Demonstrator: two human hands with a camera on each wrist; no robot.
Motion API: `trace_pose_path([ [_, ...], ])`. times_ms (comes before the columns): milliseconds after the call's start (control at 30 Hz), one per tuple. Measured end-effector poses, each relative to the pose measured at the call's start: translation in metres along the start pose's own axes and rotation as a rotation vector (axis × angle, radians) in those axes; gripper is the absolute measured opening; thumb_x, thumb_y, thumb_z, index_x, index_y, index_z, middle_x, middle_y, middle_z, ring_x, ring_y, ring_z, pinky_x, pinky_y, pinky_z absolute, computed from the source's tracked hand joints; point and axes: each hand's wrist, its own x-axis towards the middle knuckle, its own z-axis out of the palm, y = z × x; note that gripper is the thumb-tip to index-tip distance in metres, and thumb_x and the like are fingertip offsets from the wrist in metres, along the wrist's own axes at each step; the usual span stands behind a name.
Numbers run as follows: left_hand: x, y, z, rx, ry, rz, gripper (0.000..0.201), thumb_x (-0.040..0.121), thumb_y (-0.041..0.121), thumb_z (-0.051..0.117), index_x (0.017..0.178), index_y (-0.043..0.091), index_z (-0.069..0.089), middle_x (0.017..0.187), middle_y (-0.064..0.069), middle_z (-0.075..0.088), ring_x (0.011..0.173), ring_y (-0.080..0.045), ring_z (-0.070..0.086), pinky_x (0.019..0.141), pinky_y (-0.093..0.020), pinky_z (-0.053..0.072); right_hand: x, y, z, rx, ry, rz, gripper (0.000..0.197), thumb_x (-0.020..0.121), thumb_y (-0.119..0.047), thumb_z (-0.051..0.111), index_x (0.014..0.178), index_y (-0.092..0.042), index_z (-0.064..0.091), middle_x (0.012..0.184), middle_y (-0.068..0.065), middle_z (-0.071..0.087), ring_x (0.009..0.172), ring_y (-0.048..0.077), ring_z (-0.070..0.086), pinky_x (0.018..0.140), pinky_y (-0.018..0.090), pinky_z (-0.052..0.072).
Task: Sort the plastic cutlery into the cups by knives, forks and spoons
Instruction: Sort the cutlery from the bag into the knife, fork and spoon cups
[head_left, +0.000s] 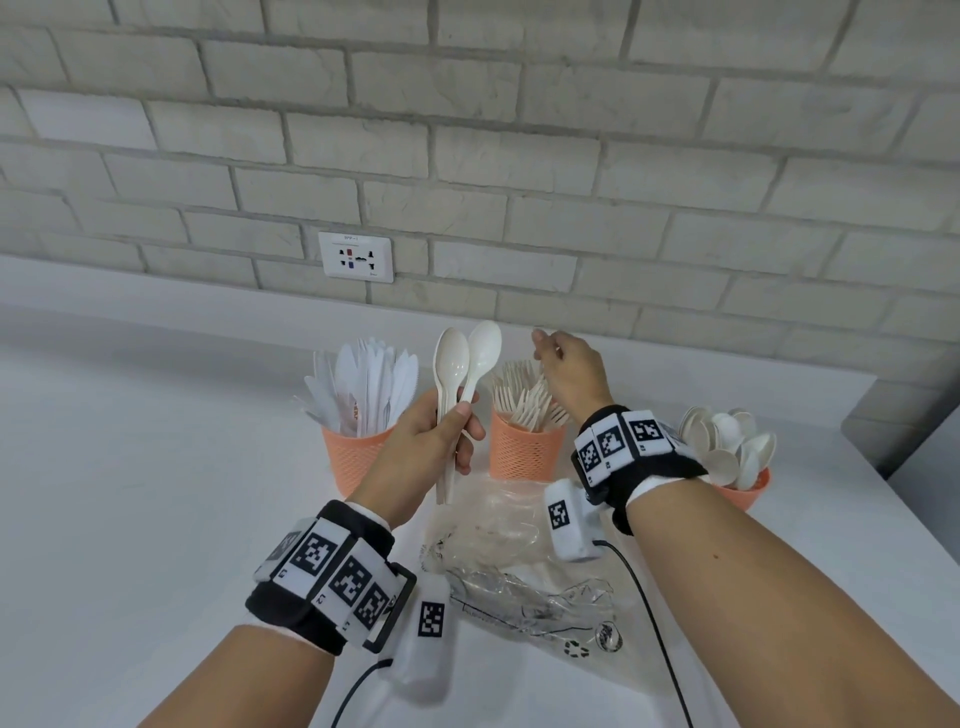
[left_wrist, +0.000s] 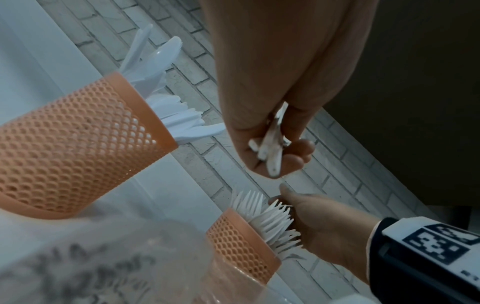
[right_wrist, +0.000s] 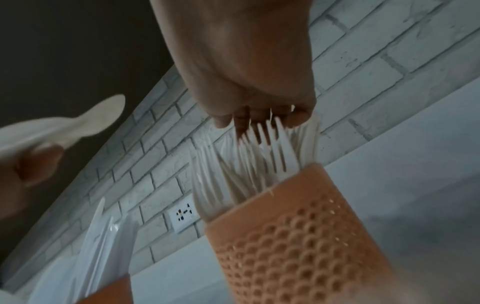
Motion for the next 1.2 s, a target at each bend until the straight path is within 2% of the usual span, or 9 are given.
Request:
trace_pose_path([
  [100, -0.002, 0.003, 0.004, -0.015, -0.026, 0.015, 0.016, 0.099, 0.016, 0.039, 0.103, 0.016, 0.054, 0.074, 0.0, 0.057, 0.05, -0.007, 0.047, 0.054, -0.021, 0.046, -0.006, 0.0, 0.002, -0.281, -0.145, 0.046, 0.053, 0.101, -0.04, 0.022, 0.105, -0.008, 0.064, 0.118, 0.015, 0.059, 0.118, 0.034, 0.044, 0.098, 0.043, 0.032],
  [200, -0.003, 0.007, 0.009, -0.04, -0.056, 0.029, 0.015, 0.099, 0.017, 0.038, 0.1, 0.018, 0.054, 0.074, -0.001, 0.057, 0.051, -0.008, 0.047, 0.053, -0.021, 0.045, -0.011, -0.011, -0.01, -0.21, -0.061, -0.059, 0.048, 0.101, -0.035, 0.024, 0.113, -0.007, 0.061, 0.123, 0.016, 0.052, 0.121, 0.034, 0.04, 0.099, 0.043, 0.031],
  [300, -0.001, 0.01, 0.019, -0.064, -0.094, 0.037, 0.016, 0.1, 0.017, 0.037, 0.099, 0.014, 0.052, 0.074, -0.002, 0.055, 0.05, -0.007, 0.045, 0.051, -0.02, 0.045, -0.029, -0.03, -0.027, 0.297, 0.032, -0.142, 0.038, 0.101, -0.033, 0.028, 0.111, -0.01, 0.057, 0.095, 0.003, 0.058, 0.09, 0.016, 0.055, 0.078, 0.025, 0.047],
  [400, 0.0, 0.013, 0.035, -0.032, -0.193, 0.035, 0.022, 0.101, 0.019, 0.034, 0.103, 0.007, 0.051, 0.072, 0.001, 0.054, 0.052, -0.008, 0.046, 0.055, -0.021, 0.046, -0.056, -0.049, -0.044, 0.436, -0.118, -0.168, 0.028, 0.099, -0.038, 0.034, 0.112, -0.02, 0.051, 0.073, -0.01, 0.051, 0.054, 0.0, 0.049, 0.047, 0.011, 0.04],
  [500, 0.002, 0.016, 0.052, 0.023, -0.37, -0.022, 0.026, 0.101, 0.021, 0.03, 0.093, 0.008, 0.05, 0.069, 0.0, 0.057, 0.06, -0.013, 0.055, 0.071, -0.03, 0.053, -0.075, -0.049, -0.059, 0.253, -0.241, -0.285, 0.018, 0.095, -0.033, 0.05, 0.108, -0.02, 0.052, 0.062, -0.006, 0.047, 0.037, -0.001, 0.045, 0.042, 0.009, 0.035],
  [633, 0.004, 0.02, 0.077, 0.019, -0.492, -0.061, 0.026, 0.101, 0.028, 0.032, 0.094, 0.014, 0.052, 0.073, -0.004, 0.057, 0.069, -0.019, 0.057, 0.081, -0.04, 0.049, -0.083, -0.029, -0.099, 0.174, -0.377, -0.308, 0.023, 0.091, -0.019, 0.057, 0.113, -0.02, 0.05, 0.063, -0.008, 0.05, 0.042, 0.002, 0.049, 0.048, 0.012, 0.037],
  [800, 0.013, 0.029, 0.126, 0.032, -0.468, 0.001, 0.023, 0.096, 0.027, 0.046, 0.114, 0.016, 0.054, 0.098, -0.001, 0.057, 0.086, -0.008, 0.059, 0.073, -0.016, 0.05, -0.088, -0.004, -0.153, 0.055, -0.089, -0.335, 0.018, 0.091, -0.011, 0.051, 0.108, -0.018, 0.052, 0.079, 0.001, 0.055, 0.063, 0.013, 0.048, 0.06, 0.024, 0.039],
  [1033, 0.04, 0.008, 0.193, 0.358, -0.258, 0.073, 0.087, 0.074, 0.028, 0.076, 0.144, 0.018, 0.025, 0.14, -0.001, 0.033, 0.123, -0.018, 0.041, 0.095, -0.03, 0.042, -0.08, 0.041, -0.208, 0.029, 0.501, -0.346, 0.021, 0.096, -0.009, 0.04, 0.115, -0.009, 0.048, 0.074, -0.018, 0.044, 0.059, -0.004, 0.043, 0.056, 0.008, 0.031],
  [1200, 0.048, -0.013, 0.224, 0.6, -0.305, 0.052, 0.115, 0.062, 0.035, 0.083, 0.148, 0.013, 0.01, 0.15, -0.003, 0.02, 0.137, -0.023, 0.026, 0.113, -0.042, 0.029, -0.073, 0.08, -0.187, -0.041, 0.36, -0.343, 0.023, 0.096, -0.01, 0.039, 0.116, -0.01, 0.051, 0.095, -0.004, 0.058, 0.074, 0.008, 0.05, 0.066, 0.021, 0.034],
])
